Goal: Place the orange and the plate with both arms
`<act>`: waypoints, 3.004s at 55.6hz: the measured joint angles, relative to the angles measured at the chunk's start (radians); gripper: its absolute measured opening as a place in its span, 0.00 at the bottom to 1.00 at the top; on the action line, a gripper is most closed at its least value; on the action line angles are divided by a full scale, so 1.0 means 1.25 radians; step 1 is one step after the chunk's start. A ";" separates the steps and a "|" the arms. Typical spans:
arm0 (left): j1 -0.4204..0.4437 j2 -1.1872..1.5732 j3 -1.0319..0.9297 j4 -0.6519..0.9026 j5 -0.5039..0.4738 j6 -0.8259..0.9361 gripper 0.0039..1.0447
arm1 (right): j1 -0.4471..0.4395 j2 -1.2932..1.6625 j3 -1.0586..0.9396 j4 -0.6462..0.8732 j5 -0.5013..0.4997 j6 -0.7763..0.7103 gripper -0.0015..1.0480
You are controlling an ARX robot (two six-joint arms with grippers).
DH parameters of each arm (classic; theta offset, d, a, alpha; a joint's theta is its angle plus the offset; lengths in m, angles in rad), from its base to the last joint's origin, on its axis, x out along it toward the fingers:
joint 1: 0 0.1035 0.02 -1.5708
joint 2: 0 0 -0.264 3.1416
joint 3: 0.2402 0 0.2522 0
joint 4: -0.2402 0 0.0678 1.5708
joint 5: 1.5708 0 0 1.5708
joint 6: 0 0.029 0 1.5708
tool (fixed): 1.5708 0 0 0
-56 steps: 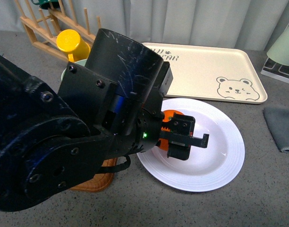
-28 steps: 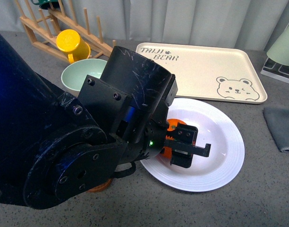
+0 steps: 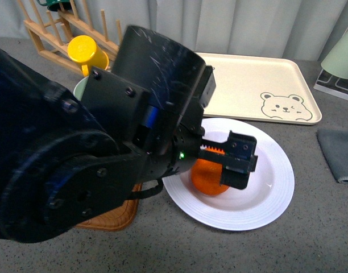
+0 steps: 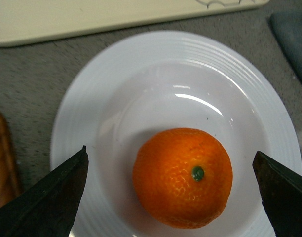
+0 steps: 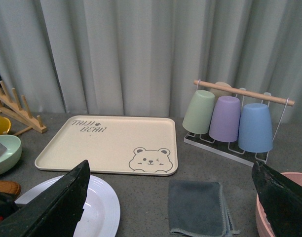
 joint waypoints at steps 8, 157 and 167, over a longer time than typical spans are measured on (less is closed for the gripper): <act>0.033 -0.139 -0.120 0.031 -0.045 -0.001 0.94 | 0.000 0.000 0.000 0.000 0.000 0.000 0.91; 0.489 -1.633 -0.663 -0.486 0.000 0.174 0.21 | 0.000 0.000 0.000 0.000 0.000 0.000 0.91; 0.489 -1.633 -0.663 -0.487 0.000 0.174 0.51 | 0.000 0.000 0.000 0.000 0.000 0.000 0.91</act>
